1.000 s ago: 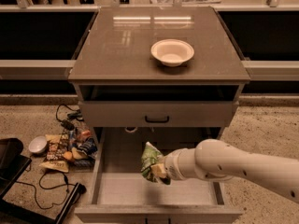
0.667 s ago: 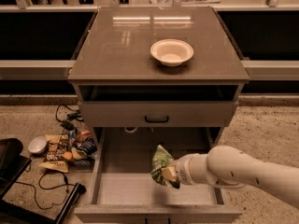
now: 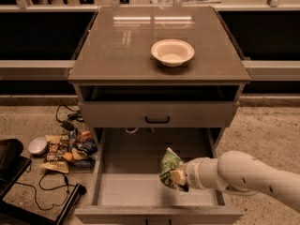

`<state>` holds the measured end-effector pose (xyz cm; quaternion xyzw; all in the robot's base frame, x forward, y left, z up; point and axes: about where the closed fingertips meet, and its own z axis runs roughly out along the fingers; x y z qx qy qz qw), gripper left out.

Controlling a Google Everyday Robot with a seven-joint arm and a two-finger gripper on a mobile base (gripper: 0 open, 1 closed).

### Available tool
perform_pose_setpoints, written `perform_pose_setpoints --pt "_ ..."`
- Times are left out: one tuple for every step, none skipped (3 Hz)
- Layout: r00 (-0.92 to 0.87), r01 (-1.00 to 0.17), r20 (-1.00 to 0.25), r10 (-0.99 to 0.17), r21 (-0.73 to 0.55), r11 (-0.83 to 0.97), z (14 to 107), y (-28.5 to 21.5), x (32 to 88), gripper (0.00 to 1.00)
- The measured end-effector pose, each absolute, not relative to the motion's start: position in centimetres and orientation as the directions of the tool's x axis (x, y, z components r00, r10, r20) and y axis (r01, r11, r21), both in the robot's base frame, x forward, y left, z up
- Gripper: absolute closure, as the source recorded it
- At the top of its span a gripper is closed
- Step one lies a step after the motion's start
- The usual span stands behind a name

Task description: Place green jalapeno chip bag into middle drawer

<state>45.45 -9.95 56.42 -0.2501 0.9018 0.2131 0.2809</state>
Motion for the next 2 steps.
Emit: perform_pose_setpoints --pt "-0.725 -0.553 -0.611 -0.317 0.243 0.797 56.39 -10.99 45.14 0.11" --pt "-0.732 -0.537 -0.610 -0.304 0.242 0.808 56.36 -11.93 44.83 0.00"
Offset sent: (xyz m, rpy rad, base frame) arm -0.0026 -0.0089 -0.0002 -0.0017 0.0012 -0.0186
